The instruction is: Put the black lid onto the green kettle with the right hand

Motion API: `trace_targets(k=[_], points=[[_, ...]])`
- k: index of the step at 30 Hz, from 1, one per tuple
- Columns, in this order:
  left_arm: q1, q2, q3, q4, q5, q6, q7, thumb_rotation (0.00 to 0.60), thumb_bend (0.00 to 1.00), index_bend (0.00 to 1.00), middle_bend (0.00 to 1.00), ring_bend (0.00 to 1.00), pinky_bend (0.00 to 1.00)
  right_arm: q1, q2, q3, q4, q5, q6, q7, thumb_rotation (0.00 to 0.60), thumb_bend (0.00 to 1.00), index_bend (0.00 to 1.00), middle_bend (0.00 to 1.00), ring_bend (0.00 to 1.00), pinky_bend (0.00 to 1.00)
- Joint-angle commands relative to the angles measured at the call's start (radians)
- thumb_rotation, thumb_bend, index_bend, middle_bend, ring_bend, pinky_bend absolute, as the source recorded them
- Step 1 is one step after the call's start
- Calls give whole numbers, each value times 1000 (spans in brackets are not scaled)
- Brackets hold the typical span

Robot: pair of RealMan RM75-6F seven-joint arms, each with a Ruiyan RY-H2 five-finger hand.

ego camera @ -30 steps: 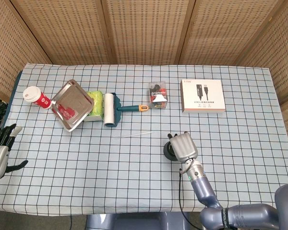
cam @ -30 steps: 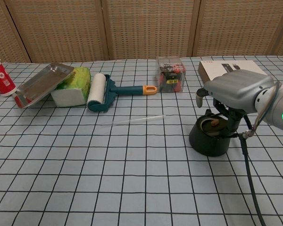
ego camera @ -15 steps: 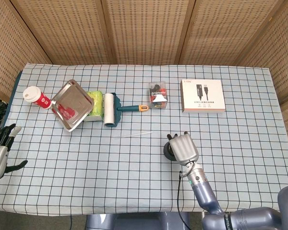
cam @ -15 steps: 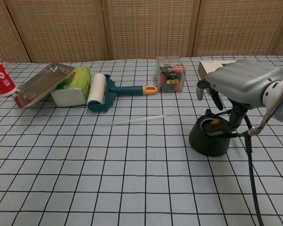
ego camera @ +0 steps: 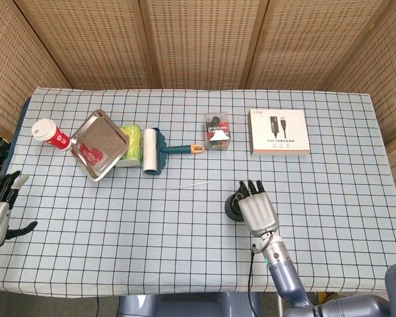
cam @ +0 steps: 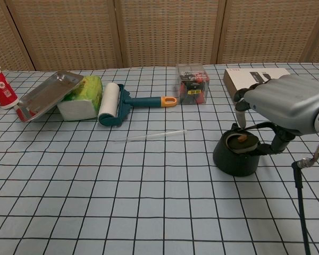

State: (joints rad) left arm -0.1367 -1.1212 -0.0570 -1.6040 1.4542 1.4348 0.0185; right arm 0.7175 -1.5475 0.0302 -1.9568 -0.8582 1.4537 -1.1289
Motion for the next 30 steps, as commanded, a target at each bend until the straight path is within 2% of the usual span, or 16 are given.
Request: trace_targets(k=[1, 19, 30], points=[[0, 0, 1, -1, 2, 0, 3, 600, 20, 0, 0, 0, 0, -5, -1, -3, 2, 1, 1, -2, 600, 459, 450, 173, 147, 190], [3, -2, 5, -10, 11, 6, 20, 600, 19, 0, 0, 0, 0, -42, 1, -15, 39, -3, -24, 46, 600, 458, 448, 152, 134, 190], [3, 0, 3, -9, 8, 5, 14, 600, 20, 0, 0, 0, 0, -45, -28, -11, 83, 9, -66, 61, 600, 459, 447, 147, 133, 191]])
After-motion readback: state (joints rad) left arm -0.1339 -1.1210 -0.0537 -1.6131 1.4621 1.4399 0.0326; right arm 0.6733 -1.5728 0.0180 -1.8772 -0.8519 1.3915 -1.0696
